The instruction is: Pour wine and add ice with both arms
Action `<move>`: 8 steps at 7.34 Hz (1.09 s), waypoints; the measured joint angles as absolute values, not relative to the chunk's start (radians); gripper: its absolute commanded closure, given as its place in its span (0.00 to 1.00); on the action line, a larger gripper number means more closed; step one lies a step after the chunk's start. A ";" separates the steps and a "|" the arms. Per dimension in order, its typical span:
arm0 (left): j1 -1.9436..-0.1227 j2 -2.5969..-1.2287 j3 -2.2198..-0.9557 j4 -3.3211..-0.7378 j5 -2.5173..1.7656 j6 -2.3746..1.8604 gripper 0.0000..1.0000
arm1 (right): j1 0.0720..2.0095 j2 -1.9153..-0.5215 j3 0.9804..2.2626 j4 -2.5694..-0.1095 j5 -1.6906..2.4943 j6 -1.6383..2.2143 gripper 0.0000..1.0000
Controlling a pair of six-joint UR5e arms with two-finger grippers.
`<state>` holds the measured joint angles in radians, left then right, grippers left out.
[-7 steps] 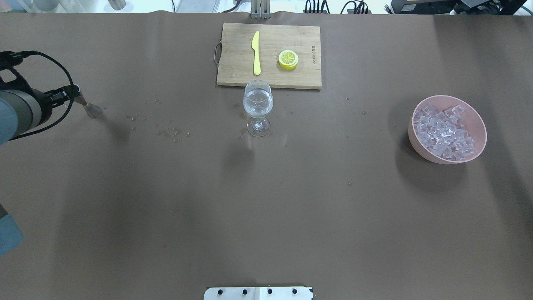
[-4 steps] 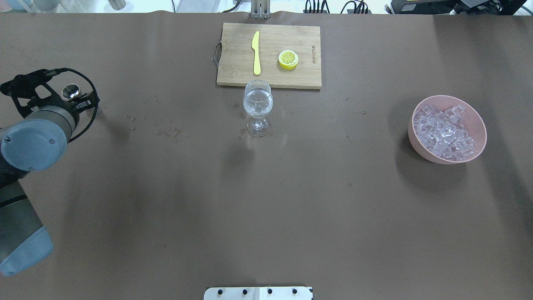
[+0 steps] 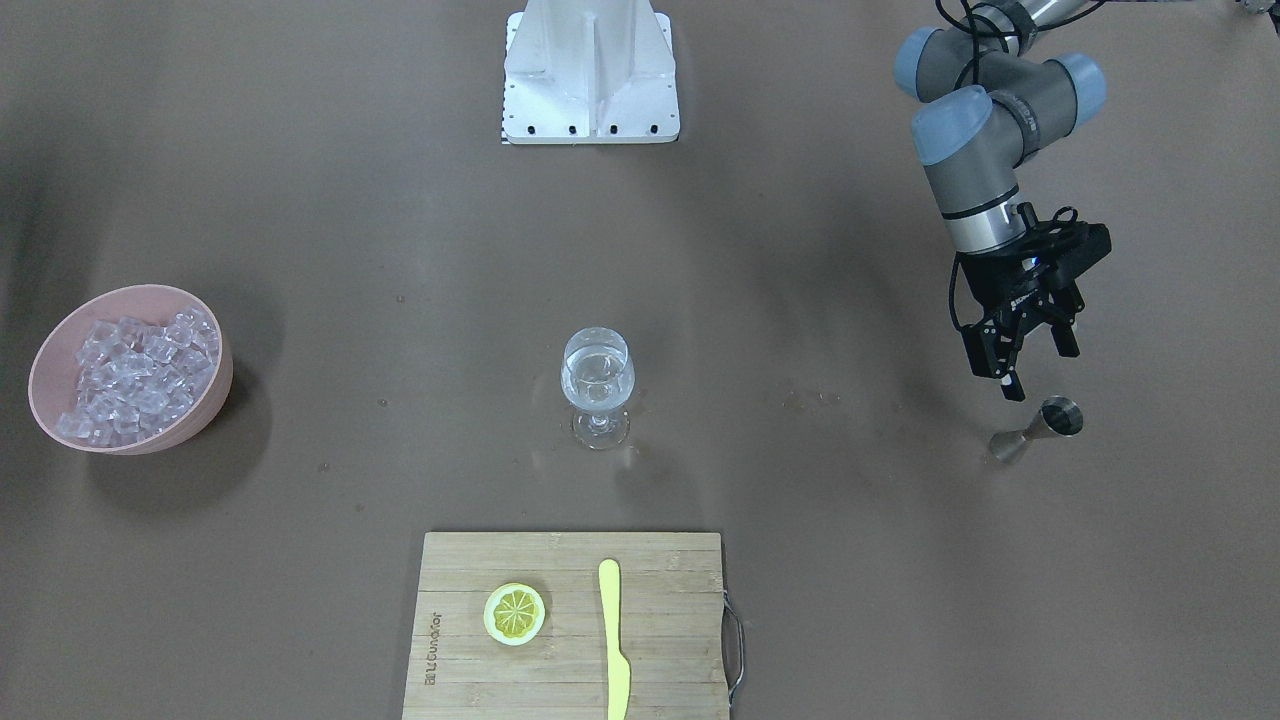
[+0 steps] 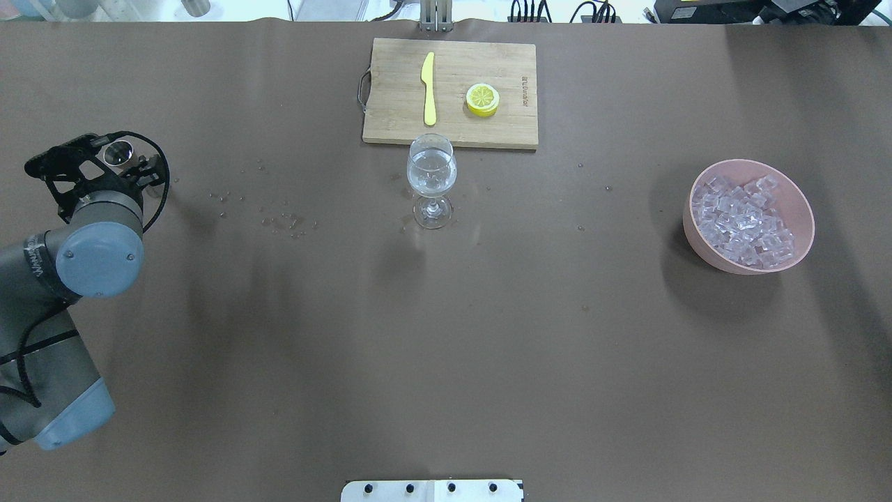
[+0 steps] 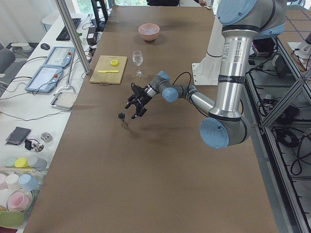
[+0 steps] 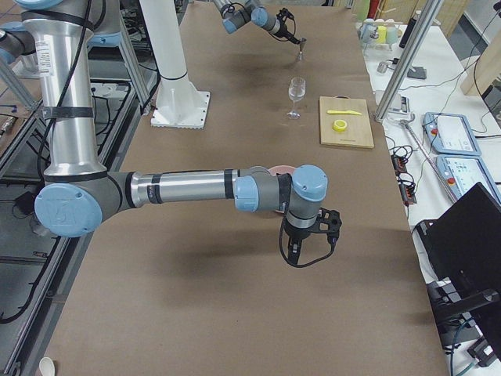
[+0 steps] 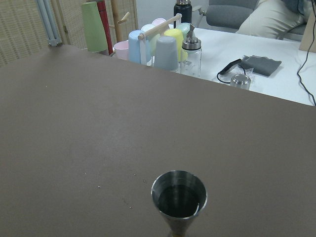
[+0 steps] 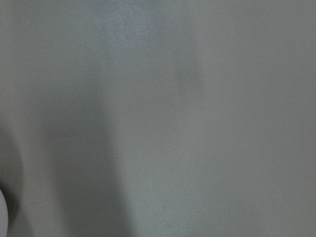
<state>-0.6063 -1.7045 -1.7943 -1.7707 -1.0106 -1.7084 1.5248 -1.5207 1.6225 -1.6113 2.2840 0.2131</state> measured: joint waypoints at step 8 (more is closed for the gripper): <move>-0.574 -1.794 -1.570 -1.776 -0.875 -1.797 0.02 | 1.525 -1.505 1.606 -1.612 2.284 0.213 0.00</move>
